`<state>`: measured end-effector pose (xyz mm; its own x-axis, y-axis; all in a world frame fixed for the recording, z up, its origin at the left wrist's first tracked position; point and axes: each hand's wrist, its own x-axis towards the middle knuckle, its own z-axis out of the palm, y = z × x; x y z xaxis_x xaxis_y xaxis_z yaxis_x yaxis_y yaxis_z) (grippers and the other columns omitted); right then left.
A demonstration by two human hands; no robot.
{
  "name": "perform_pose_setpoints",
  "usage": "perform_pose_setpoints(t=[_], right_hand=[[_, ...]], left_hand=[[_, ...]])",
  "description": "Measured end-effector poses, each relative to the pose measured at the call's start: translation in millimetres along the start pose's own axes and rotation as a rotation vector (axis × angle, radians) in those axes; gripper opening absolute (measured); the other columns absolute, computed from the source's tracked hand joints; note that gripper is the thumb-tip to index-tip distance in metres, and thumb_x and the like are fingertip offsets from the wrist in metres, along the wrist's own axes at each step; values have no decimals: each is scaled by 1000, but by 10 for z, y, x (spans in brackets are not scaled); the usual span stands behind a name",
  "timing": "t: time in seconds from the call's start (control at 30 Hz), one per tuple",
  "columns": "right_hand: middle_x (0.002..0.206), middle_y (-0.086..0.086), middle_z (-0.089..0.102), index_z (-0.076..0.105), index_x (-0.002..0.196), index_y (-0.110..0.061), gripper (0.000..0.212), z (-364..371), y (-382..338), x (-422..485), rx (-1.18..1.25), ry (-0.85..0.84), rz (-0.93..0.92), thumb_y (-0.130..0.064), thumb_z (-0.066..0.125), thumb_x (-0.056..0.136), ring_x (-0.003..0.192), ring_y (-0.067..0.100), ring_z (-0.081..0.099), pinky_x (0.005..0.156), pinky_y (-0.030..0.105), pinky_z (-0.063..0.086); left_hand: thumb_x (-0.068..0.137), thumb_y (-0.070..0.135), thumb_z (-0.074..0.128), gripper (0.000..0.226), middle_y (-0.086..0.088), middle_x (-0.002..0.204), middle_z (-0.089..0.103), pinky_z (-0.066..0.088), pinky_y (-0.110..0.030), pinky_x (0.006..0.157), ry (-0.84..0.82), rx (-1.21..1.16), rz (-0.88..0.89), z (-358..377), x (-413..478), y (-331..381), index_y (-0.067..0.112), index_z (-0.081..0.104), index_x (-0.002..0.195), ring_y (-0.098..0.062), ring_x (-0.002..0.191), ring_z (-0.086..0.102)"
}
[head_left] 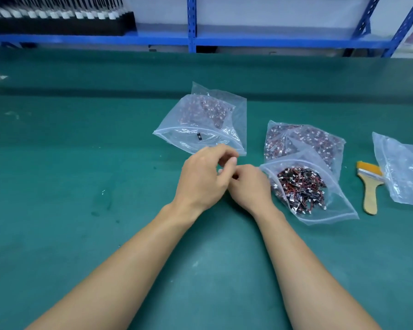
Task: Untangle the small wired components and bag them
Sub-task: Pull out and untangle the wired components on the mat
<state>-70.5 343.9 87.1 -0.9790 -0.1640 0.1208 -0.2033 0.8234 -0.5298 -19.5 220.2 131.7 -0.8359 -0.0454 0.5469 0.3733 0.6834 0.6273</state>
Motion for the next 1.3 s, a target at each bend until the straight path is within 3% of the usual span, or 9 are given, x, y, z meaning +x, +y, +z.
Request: perform_pose_setpoints(t=[0.13,0.27,0.43,0.67,0.83,0.9,1.07,1.2,1.3], right_hand=[[53,-5,58,64,60,-21,44,17,-32,1,22,65,-14,-51,54,90,62,17,58,52,27,31],[54,-5,59,63,58,-22,44,25,-37,10,24,57,-12,-51,54,90,63,17,58,51,24,30],[51,-7,57,62,55,-24,45,19,-39,-2,41,51,-2,-50,56,90,63,16,57,52,25,31],[59,-22,59,64,59,-22,43,45,-38,-4,66,51,0,-50,55,90,59,8,56,54,28,33],[60,-18,60,65,62,-21,42,72,-30,21,54,63,-12,-51,55,89,58,8,56,54,25,35],[56,-11,60,65,62,-21,42,72,-21,38,49,71,-9,-52,54,89,59,9,57,55,24,38],[58,-16,60,65,62,-22,43,86,-18,28,52,66,-5,-53,53,88,60,10,57,56,26,39],[60,-18,60,65,62,-21,43,76,-27,37,56,69,-1,-53,53,88,59,10,57,56,27,40],[55,-10,60,65,62,-21,43,78,-30,40,51,71,1,-53,54,89,59,12,57,58,28,43]], left_hand=[[99,20,53,21,9,113,69,47,-34,89,-1,277,-61,-214,80,-352,20,67,114,-17,109,58],[105,23,36,37,-7,134,58,40,-38,101,-288,635,-48,-169,349,-474,8,55,132,-29,124,50],[95,12,43,8,-10,107,63,35,-37,72,-488,786,-128,0,804,-330,14,51,92,-28,86,47],[100,20,39,12,-1,91,52,36,-36,78,-782,777,-352,104,1176,-557,20,50,98,-26,91,49],[90,25,47,13,1,82,58,32,-30,57,-648,667,-498,130,1206,-834,23,52,78,-21,72,52],[87,29,51,8,0,102,61,40,-32,65,-534,723,-380,157,1224,-861,27,58,90,-25,86,55],[88,40,57,49,-9,152,33,39,-43,104,-535,781,-328,151,1237,-956,28,44,134,-34,131,39],[86,32,51,12,0,86,63,33,-29,55,-639,657,-420,137,1245,-949,23,55,79,-17,67,51],[85,32,52,11,-2,101,63,42,-31,67,-605,692,-338,139,1276,-971,26,61,90,-22,85,56]])
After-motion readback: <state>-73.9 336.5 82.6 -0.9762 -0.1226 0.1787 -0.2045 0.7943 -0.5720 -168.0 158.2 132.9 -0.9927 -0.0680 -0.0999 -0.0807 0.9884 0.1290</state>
